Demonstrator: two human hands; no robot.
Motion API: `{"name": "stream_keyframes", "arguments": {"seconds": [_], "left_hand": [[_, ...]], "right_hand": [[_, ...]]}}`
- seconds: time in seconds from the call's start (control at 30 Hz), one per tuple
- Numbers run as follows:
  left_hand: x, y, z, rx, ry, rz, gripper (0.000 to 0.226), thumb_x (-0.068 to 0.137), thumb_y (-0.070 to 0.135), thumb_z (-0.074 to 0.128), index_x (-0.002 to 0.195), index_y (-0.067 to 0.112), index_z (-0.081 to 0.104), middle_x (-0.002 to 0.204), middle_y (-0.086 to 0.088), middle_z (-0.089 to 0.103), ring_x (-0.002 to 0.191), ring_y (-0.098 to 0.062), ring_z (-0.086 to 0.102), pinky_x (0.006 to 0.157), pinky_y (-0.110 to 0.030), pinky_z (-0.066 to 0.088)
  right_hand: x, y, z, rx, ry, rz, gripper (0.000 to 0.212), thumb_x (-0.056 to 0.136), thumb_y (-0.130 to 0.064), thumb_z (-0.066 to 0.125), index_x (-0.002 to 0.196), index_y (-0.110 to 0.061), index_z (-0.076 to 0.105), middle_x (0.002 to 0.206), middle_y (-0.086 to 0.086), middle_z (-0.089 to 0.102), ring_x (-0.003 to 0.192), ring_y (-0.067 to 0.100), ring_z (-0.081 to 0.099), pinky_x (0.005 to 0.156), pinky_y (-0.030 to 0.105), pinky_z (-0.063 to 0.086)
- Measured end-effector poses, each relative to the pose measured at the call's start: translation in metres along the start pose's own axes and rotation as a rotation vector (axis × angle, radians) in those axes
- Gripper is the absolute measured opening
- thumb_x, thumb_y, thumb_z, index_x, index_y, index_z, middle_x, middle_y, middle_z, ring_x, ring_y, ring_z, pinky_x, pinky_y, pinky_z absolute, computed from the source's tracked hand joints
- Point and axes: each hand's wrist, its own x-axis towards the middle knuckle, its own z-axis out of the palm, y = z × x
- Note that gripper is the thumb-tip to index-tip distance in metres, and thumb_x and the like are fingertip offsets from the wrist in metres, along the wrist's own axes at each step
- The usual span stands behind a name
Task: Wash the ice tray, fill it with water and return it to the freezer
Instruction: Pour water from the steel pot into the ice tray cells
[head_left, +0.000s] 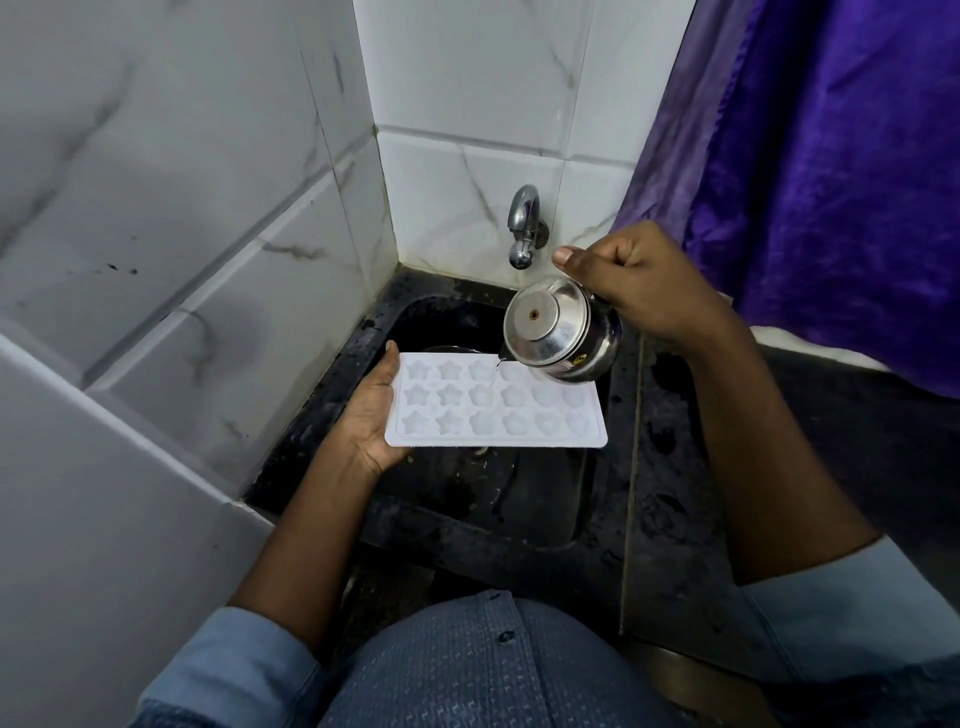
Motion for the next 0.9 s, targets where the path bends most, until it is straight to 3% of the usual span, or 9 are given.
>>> {"name": "stream_keyframes", "arguments": {"seconds": [0.13, 0.23, 0.3, 0.4, 0.53, 0.67, 0.9], "left_hand": [[0.0, -0.001, 0.003, -0.001, -0.008, -0.017, 0.082, 0.102, 0.07, 0.04, 0.144, 0.004, 0.061, 0.143, -0.026, 0.063, 0.127, -0.044, 0.066, 0.097, -0.058, 0.056], [-0.003, -0.005, 0.011, -0.012, -0.002, -0.006, 0.08, 0.105, 0.068, 0.037, 0.117, 0.001, 0.08, 0.129, -0.026, 0.072, 0.108, -0.042, 0.075, 0.077, -0.055, 0.065], [-0.003, -0.007, 0.015, -0.018, 0.012, 0.003, 0.079, 0.105, 0.067, 0.038, 0.113, 0.002, 0.081, 0.127, -0.027, 0.072, 0.102, -0.042, 0.077, 0.071, -0.056, 0.065], [-0.001, -0.01, 0.017, 0.006, 0.034, 0.009, 0.076, 0.105, 0.068, 0.038, 0.121, 0.004, 0.074, 0.128, -0.026, 0.072, 0.102, -0.04, 0.077, 0.078, -0.052, 0.064], [0.001, -0.016, 0.02, 0.026, 0.054, 0.009, 0.08, 0.106, 0.068, 0.032, 0.11, 0.005, 0.081, 0.114, -0.023, 0.078, 0.097, -0.037, 0.079, 0.077, -0.048, 0.063], [0.001, -0.02, 0.019, 0.042, 0.074, 0.028, 0.075, 0.106, 0.067, 0.033, 0.12, 0.005, 0.072, 0.115, -0.023, 0.077, 0.096, -0.038, 0.079, 0.088, -0.055, 0.052], [0.001, -0.02, 0.019, 0.044, 0.075, 0.029, 0.076, 0.105, 0.069, 0.034, 0.127, 0.006, 0.07, 0.122, -0.023, 0.075, 0.102, -0.038, 0.078, 0.089, -0.054, 0.053]], "right_hand": [[0.004, 0.003, 0.003, 0.008, 0.006, 0.009, 0.061, 0.103, -0.035, 0.065, 0.054, -0.015, 0.034, 0.049, -0.003, 0.029, 0.044, 0.011, 0.026, 0.059, 0.027, 0.037], [0.005, 0.002, 0.007, 0.001, 0.002, 0.008, 0.061, 0.103, -0.036, 0.065, 0.054, -0.015, 0.035, 0.048, -0.007, 0.03, 0.044, 0.009, 0.027, 0.058, 0.032, 0.032], [0.006, 0.002, 0.01, 0.0, -0.007, 0.0, 0.062, 0.102, -0.036, 0.065, 0.053, -0.016, 0.034, 0.048, -0.006, 0.03, 0.044, 0.011, 0.027, 0.056, 0.033, 0.03], [0.008, 0.001, 0.014, -0.027, -0.024, -0.004, 0.063, 0.102, -0.038, 0.065, 0.053, -0.015, 0.034, 0.049, -0.003, 0.03, 0.045, 0.013, 0.028, 0.055, 0.031, 0.029], [0.008, 0.002, 0.015, -0.041, -0.028, 0.009, 0.062, 0.102, -0.038, 0.066, 0.054, -0.012, 0.035, 0.049, -0.002, 0.031, 0.045, 0.012, 0.029, 0.055, 0.031, 0.029], [0.007, 0.001, 0.013, -0.054, -0.015, 0.012, 0.063, 0.101, -0.04, 0.066, 0.054, -0.014, 0.035, 0.049, -0.004, 0.03, 0.044, 0.011, 0.028, 0.055, 0.03, 0.03], [0.005, -0.001, 0.009, -0.071, 0.013, 0.013, 0.064, 0.102, -0.039, 0.066, 0.055, -0.008, 0.035, 0.049, -0.002, 0.03, 0.044, 0.012, 0.028, 0.051, 0.023, 0.032]]}}
